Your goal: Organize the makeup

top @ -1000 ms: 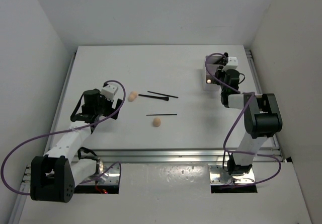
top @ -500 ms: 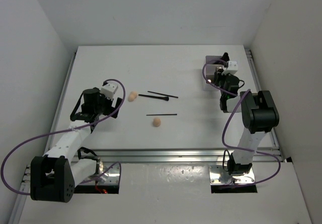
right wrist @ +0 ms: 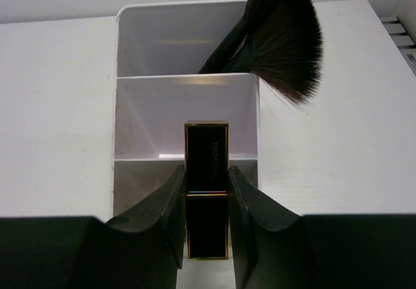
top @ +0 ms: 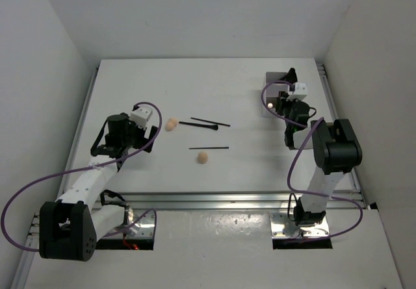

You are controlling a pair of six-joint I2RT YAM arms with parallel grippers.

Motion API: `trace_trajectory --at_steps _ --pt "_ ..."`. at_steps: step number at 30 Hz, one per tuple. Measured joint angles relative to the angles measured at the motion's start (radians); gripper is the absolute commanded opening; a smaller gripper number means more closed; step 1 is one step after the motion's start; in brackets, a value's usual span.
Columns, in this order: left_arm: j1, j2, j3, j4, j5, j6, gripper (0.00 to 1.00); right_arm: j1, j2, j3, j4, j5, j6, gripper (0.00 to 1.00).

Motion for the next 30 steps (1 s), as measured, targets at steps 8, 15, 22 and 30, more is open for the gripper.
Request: trace_trajectory --at_steps 8,15,22,30 --pt "0.0 0.0 0.0 0.0 0.0 0.0 0.99 -0.026 -0.015 0.008 -0.132 -0.029 -0.012 0.43" --pt "0.0 -0.001 0.0 0.0 0.0 0.0 0.99 -0.038 -0.046 0.131 -0.358 -0.084 -0.026 0.48" --pt "0.0 -0.007 0.0 0.001 0.0 0.0 0.99 -0.051 -0.078 0.172 -0.471 -0.115 -0.026 0.54" --pt "0.0 -0.007 0.0 0.002 0.0 0.0 0.99 -0.058 -0.079 0.243 -0.592 -0.122 -0.027 0.55"
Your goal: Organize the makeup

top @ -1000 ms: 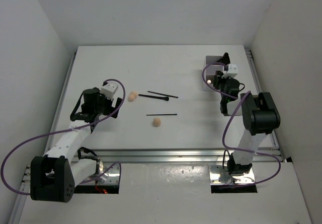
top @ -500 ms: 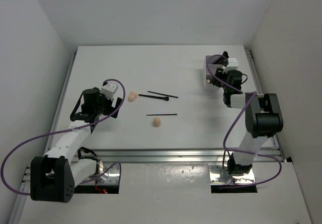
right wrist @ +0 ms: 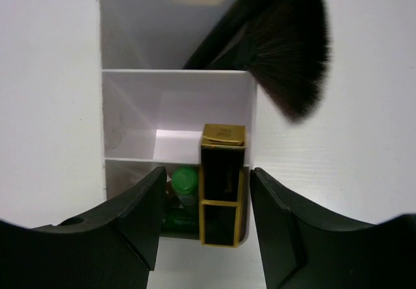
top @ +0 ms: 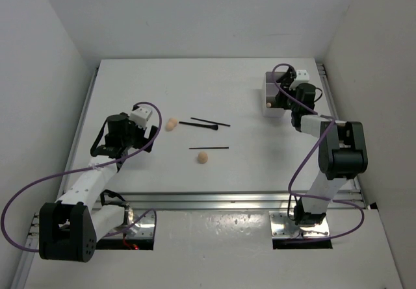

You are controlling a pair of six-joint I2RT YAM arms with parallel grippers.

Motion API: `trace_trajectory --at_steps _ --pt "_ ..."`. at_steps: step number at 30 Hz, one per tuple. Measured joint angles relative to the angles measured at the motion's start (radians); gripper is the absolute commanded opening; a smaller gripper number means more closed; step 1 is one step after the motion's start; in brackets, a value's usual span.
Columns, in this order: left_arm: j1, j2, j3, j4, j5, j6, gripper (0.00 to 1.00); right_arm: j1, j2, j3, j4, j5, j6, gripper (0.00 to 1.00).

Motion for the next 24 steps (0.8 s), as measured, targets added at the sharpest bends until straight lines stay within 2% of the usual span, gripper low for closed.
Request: trace_trajectory --at_steps 5,12,17,23,24 --pt "0.0 -0.001 -0.006 0.006 0.0 0.0 0.99 -0.008 0.0 0.053 -0.06 0.001 0.0 0.55" --pt "0.0 -0.008 -0.013 0.006 0.0 0.003 0.99 -0.014 0.0 0.096 -0.108 0.005 -0.001 0.49" --pt "0.0 -0.008 -0.014 0.006 0.0 0.003 0.99 -0.013 0.002 0.116 -0.139 0.008 -0.005 0.38" --pt "0.0 -0.008 -0.016 0.006 0.0 0.003 0.99 -0.014 0.002 0.125 -0.16 0.004 -0.013 0.14" --pt "0.0 -0.008 -0.016 0.006 0.0 0.003 0.99 -0.014 0.002 0.126 -0.16 0.003 -0.014 0.08"
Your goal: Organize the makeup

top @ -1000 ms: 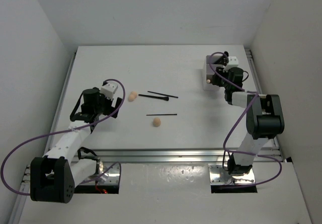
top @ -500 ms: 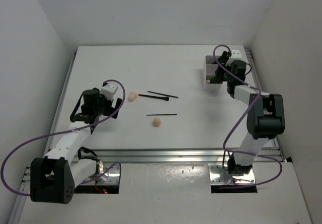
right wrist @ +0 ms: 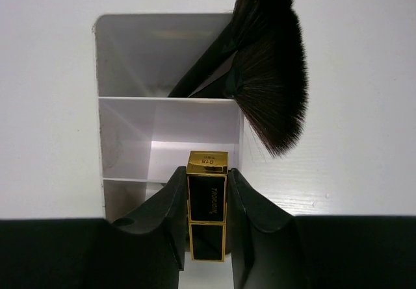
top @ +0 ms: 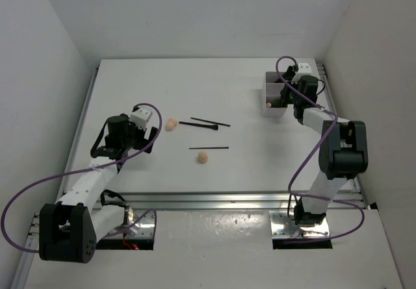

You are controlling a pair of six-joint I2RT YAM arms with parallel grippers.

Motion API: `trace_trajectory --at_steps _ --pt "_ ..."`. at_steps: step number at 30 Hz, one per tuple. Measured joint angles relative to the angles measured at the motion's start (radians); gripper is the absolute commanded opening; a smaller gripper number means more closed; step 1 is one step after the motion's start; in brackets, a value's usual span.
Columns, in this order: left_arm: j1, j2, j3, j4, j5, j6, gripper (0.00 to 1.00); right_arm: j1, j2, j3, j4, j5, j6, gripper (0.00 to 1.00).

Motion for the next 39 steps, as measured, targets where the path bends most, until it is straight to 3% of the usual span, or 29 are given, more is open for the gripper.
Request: trace_trajectory --at_steps 3,6,12,20,32,35,36,39 --pt "0.0 0.0 0.0 0.0 0.0 0.0 0.99 0.0 0.0 0.0 0.001 -0.008 0.0 0.0" --pt "0.0 -0.003 -0.001 0.0 0.0 0.0 0.99 0.0 0.0 -0.013 0.044 -0.026 0.0 0.0" --pt "0.0 -0.01 -0.001 0.0 0.0 0.0 0.99 0.0 -0.003 -0.177 0.358 -0.044 -0.005 0.0" --pt "0.0 -0.01 -0.001 0.0 0.0 0.0 0.99 -0.013 0.031 -0.27 0.642 -0.042 0.027 0.0" --pt "0.0 -0.01 -0.001 0.0 0.005 0.0 0.99 -0.02 0.13 -0.356 0.86 -0.045 0.07 0.0" --pt "0.0 -0.01 -0.001 0.0 0.007 0.0 0.99 -0.02 0.134 -0.365 0.872 -0.045 0.075 0.1" --pt "0.0 -0.01 -0.001 0.0 0.007 0.0 0.99 -0.02 0.134 -0.368 0.879 -0.045 0.075 0.24" --pt "0.0 -0.011 -0.001 0.0 0.008 0.001 0.99 -0.02 0.133 -0.386 0.891 -0.043 0.079 0.4"
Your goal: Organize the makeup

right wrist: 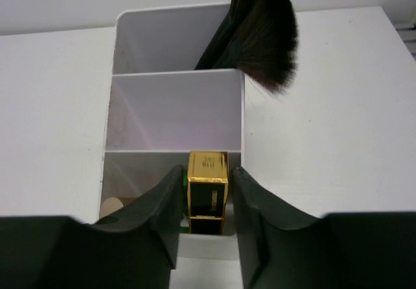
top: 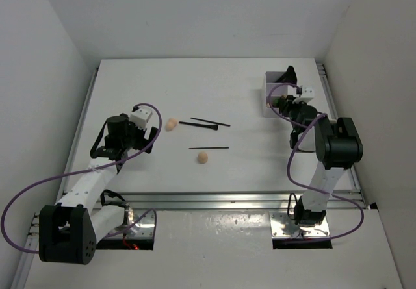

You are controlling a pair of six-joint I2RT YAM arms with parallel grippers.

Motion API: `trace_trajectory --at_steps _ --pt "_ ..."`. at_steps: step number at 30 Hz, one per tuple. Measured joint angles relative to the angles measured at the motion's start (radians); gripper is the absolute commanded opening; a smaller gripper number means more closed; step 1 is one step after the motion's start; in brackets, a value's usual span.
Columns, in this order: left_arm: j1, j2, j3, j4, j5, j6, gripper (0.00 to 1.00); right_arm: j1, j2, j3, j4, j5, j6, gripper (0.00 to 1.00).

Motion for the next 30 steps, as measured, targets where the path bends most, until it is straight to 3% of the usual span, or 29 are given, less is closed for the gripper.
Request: trace_trajectory --at_steps 9,12,13,16,20,25,27,30 --pt "0.0 0.033 0.032 -0.027 0.024 0.055 0.99 0.001 -0.146 -0.05 -0.037 0.028 -0.008 0.7" --pt "-0.003 0.087 0.093 -0.054 0.055 0.086 1.0 0.003 -0.26 -0.054 -0.122 0.059 -0.018 0.87" --pt "-0.004 0.109 0.118 -0.061 0.065 0.094 1.0 0.004 -0.299 -0.053 -0.162 0.067 -0.022 0.99" --pt "-0.013 0.224 0.237 -0.092 0.102 0.098 1.0 0.008 -0.416 0.026 -0.462 0.067 -0.039 1.0" --pt "-0.049 0.423 0.418 -0.141 0.122 0.096 1.0 0.021 -0.425 0.297 -0.924 0.048 -0.081 1.0" --pt "-0.137 0.64 0.597 -0.199 0.114 0.109 0.68 0.041 -0.465 0.327 -1.156 0.038 -0.123 1.0" --pt "-0.155 0.723 0.661 -0.222 0.107 0.106 0.61 0.045 -0.484 0.281 -1.202 0.033 -0.134 1.0" --pt "-0.163 0.83 0.732 -0.243 0.085 0.089 0.61 0.048 -0.499 0.232 -1.262 0.024 -0.147 1.0"
